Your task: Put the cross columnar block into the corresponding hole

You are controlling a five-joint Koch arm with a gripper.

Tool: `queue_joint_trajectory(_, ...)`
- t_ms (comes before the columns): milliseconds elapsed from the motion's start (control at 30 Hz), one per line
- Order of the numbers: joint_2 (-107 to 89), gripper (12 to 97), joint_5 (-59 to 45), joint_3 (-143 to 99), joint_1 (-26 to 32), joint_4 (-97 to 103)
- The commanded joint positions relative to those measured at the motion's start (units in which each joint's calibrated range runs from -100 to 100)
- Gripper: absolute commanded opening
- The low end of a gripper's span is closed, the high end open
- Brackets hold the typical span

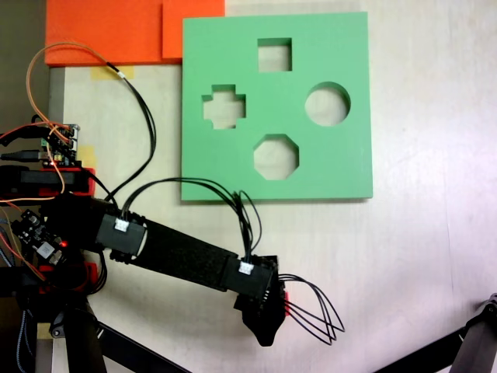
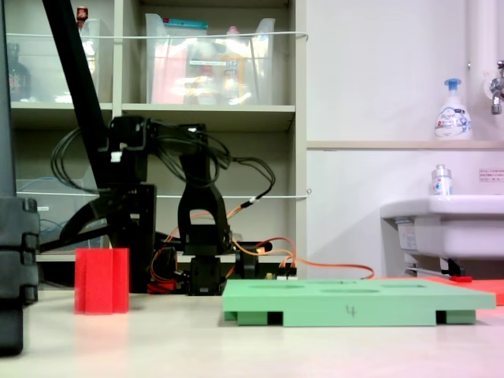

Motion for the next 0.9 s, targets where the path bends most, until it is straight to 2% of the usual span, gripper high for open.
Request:
queue_joint_trajectory(0, 0.9, 78.0, -0.9, 3.8, -0.3, -1.4)
queue_joint_trajectory(333, 8.6, 76.8, -1.1, 4.6, -0.8, -1.0)
queue_joint_trajectory(500, 9.0, 57.7, -1.1, 4.2, -0.9, -1.2)
queue_joint_trajectory(633, 9.3, 46.0, -1.0, 2.5, -1.1, -1.5)
queue_joint_trajectory(767, 11.0, 41.7, -1.0, 2.3, -1.1, -4.0)
queue_joint_trajectory(867, 11.1, 41.6, -1.0, 1.2, -1.1, -4.5)
